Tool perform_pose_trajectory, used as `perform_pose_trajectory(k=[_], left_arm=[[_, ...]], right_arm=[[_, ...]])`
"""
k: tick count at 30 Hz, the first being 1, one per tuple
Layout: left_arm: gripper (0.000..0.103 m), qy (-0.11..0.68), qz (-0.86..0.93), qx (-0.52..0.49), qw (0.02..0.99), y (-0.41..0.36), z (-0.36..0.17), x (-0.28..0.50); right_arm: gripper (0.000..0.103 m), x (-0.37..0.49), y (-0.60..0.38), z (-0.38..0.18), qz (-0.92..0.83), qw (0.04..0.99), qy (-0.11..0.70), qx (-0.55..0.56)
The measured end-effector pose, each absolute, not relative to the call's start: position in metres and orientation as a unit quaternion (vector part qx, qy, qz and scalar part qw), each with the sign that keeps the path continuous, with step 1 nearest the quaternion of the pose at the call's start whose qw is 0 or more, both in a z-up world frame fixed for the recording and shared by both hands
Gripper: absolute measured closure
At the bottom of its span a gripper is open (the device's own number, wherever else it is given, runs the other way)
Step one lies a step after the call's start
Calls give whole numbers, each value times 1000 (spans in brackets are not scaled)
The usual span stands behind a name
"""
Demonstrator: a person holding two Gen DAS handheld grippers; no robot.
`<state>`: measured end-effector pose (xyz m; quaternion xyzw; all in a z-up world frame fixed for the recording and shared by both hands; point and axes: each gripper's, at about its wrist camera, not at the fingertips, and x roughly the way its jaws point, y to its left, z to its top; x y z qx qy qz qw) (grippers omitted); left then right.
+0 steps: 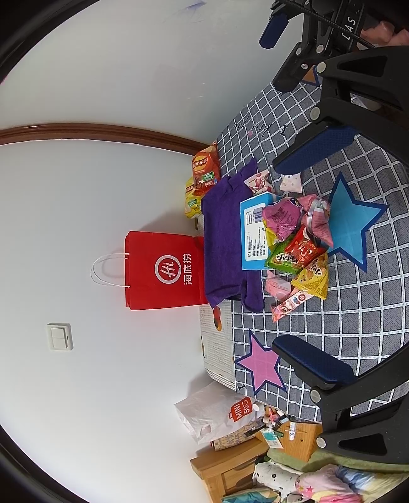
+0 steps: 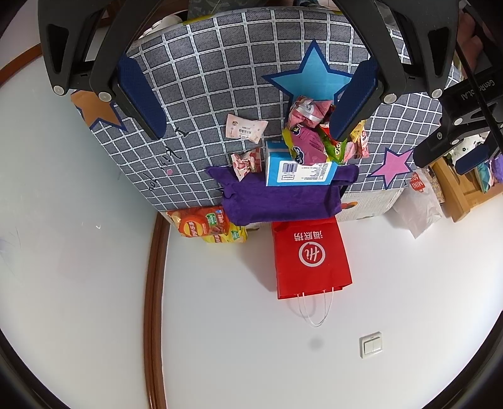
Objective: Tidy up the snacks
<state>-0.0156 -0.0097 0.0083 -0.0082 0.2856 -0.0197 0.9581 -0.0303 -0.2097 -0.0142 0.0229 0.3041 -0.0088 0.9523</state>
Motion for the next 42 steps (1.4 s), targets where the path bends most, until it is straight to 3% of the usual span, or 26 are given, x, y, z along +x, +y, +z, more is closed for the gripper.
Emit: perform_pose_trajectory(k=[24, 42], left_arm=[[0, 289, -37, -13, 957, -7, -1, -8], [2, 358, -18, -31, 933, 25, -78, 49]], right_arm=[[1, -27, -206, -21, -4, 955, 296, 20], [1, 31, -214, -86, -18, 944, 328, 3]])
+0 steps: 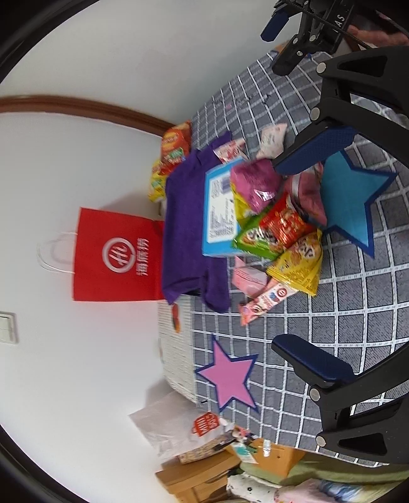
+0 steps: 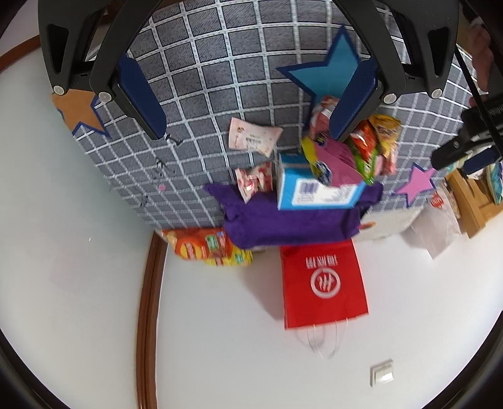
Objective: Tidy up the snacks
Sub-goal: 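Grasp the pink candy packet with the right tool while the left tool grasps the strawberry stick snack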
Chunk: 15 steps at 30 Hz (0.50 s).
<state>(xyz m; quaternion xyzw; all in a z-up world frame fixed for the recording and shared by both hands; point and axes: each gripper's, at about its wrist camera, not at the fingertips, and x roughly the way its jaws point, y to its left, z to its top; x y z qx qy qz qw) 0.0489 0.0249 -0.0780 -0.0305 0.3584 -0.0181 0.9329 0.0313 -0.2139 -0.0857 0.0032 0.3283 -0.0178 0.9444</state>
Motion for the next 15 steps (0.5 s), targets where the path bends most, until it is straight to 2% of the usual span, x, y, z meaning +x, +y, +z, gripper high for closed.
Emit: perform_pose_trajectory(k=[15], left_arm=[[3, 402, 11, -49, 914, 56, -122, 92]], right_arm=[[7, 111, -234, -169, -3, 913, 407, -2]])
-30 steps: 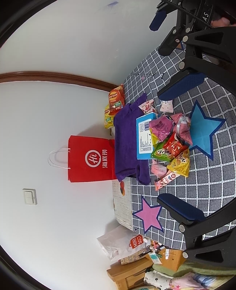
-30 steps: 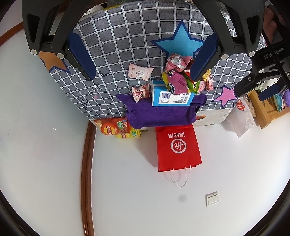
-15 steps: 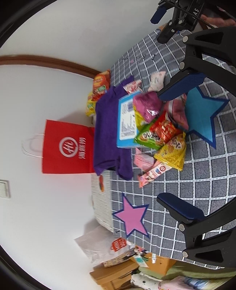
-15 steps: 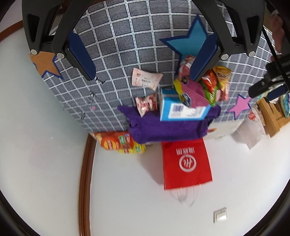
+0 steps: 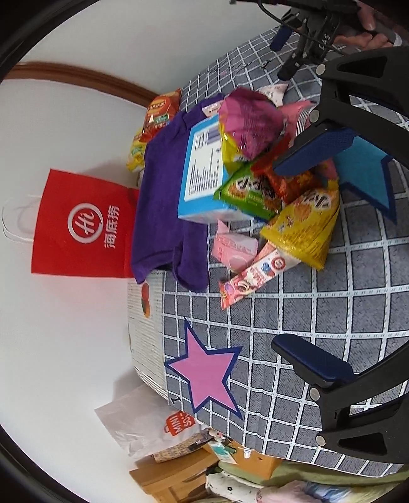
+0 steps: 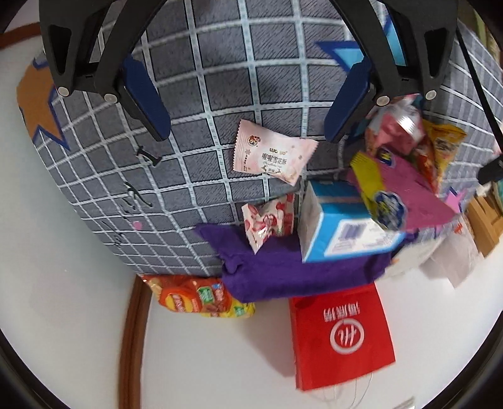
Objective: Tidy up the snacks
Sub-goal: 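Grasp the pink candy packet with the right tool while the left tool grasps the strawberry stick snack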
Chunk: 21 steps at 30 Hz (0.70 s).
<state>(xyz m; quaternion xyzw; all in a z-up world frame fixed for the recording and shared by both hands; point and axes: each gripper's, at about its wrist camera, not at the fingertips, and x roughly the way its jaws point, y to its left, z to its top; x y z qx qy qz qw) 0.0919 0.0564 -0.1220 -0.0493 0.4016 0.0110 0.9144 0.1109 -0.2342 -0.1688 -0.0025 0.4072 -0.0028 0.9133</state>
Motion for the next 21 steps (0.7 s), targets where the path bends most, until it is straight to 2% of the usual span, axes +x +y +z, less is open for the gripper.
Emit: perform_pose_trajectory(k=[5, 12, 18, 21], left_arm=[[3, 413, 15, -62, 909, 67, -131, 99], [3, 421, 30, -73, 904, 82, -138, 106], [3, 429, 47, -85, 898, 97, -144, 110], [3, 432, 49, -91, 896, 102, -147, 112]], right_arm=[[9, 129, -225, -192, 9, 901, 433, -26], [9, 155, -227, -209, 25, 879, 473, 55], [9, 167, -217, -213, 5, 886, 462, 42], [13, 170, -207, -216, -10, 889, 457, 8]])
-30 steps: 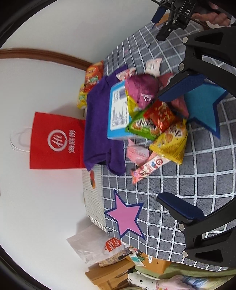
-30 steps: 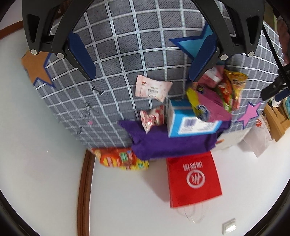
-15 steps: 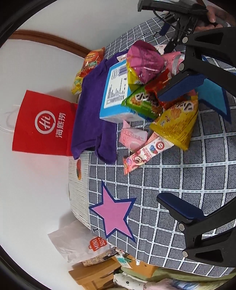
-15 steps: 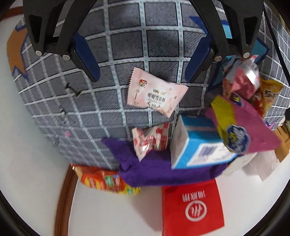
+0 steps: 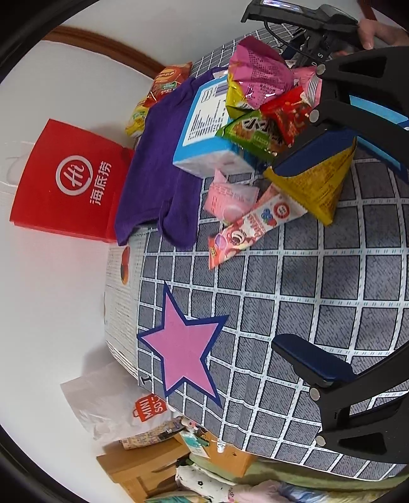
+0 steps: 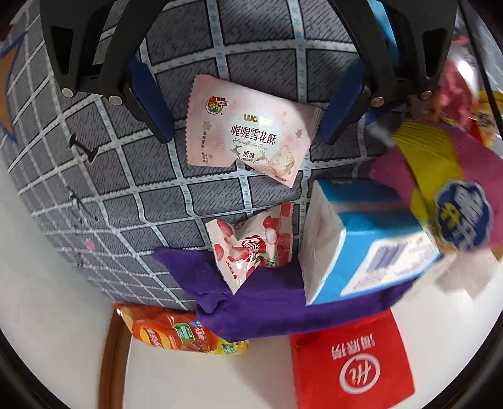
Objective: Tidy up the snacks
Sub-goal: 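Grasp the pink candy packet with the right tool while the left tool grasps the strawberry stick snack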
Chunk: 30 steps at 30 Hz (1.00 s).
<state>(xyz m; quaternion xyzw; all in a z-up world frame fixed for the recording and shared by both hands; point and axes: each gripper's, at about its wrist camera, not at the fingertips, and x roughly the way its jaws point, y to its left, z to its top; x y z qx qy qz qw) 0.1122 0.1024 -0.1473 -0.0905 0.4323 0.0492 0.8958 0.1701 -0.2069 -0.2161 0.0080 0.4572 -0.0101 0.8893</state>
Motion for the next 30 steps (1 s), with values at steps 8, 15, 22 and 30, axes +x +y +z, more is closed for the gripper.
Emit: perform_pose_trajectory(k=[8, 15, 22, 30], left_arm=[[3, 436, 49, -92, 894, 109, -151, 115], [3, 435, 29, -98, 895, 108, -147, 114], [3, 441, 12, -98, 892, 100, -148, 125], [29, 483, 10, -107, 869, 98, -171, 158]], right_arm=[[48, 166, -211, -209, 10, 896, 445, 4], [50, 151, -228, -197, 7, 897, 441, 26], [50, 145, -238, -184, -3, 901, 433, 36], [50, 137, -243, -176, -7, 903, 428, 29]])
